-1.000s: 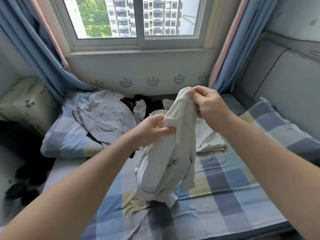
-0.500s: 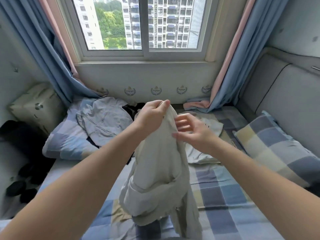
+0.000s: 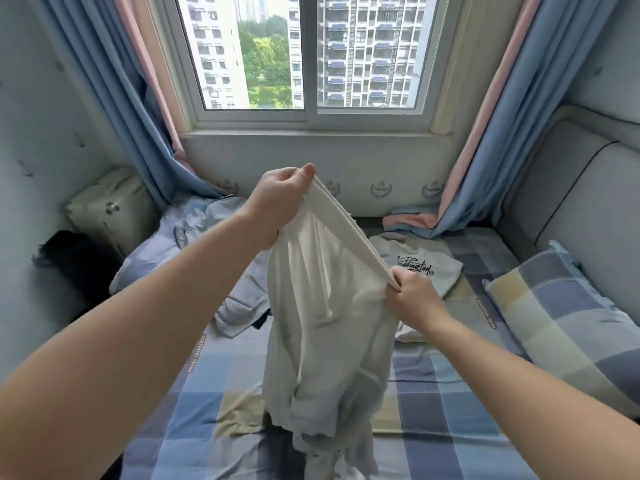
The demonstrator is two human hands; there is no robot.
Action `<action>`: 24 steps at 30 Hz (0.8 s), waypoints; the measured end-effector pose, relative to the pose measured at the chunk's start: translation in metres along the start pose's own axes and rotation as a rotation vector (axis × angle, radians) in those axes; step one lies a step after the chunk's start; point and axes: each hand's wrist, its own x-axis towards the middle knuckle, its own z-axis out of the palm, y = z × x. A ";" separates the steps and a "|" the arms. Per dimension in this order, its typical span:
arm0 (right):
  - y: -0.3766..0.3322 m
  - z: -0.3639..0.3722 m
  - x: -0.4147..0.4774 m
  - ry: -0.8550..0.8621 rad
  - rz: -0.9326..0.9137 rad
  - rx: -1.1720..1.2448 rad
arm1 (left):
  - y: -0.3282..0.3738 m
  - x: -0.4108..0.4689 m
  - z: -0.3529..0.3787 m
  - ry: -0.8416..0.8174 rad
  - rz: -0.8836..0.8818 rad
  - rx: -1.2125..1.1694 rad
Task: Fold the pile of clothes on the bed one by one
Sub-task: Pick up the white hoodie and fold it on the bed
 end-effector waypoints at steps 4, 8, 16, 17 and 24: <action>0.059 -0.016 0.009 -0.018 0.199 0.023 | 0.007 0.018 -0.030 0.277 -0.019 0.070; 0.047 -0.058 0.018 -0.050 0.198 0.391 | -0.011 0.018 -0.063 0.399 -0.104 0.117; -0.087 -0.015 0.022 -0.385 -0.302 0.527 | 0.013 -0.010 0.003 -0.106 -0.031 0.179; -0.093 -0.009 0.023 -0.389 -0.315 0.568 | 0.017 -0.011 0.005 -0.128 -0.037 0.172; -0.081 0.008 0.035 -0.074 -0.196 0.227 | 0.032 -0.007 -0.010 -0.081 0.006 0.236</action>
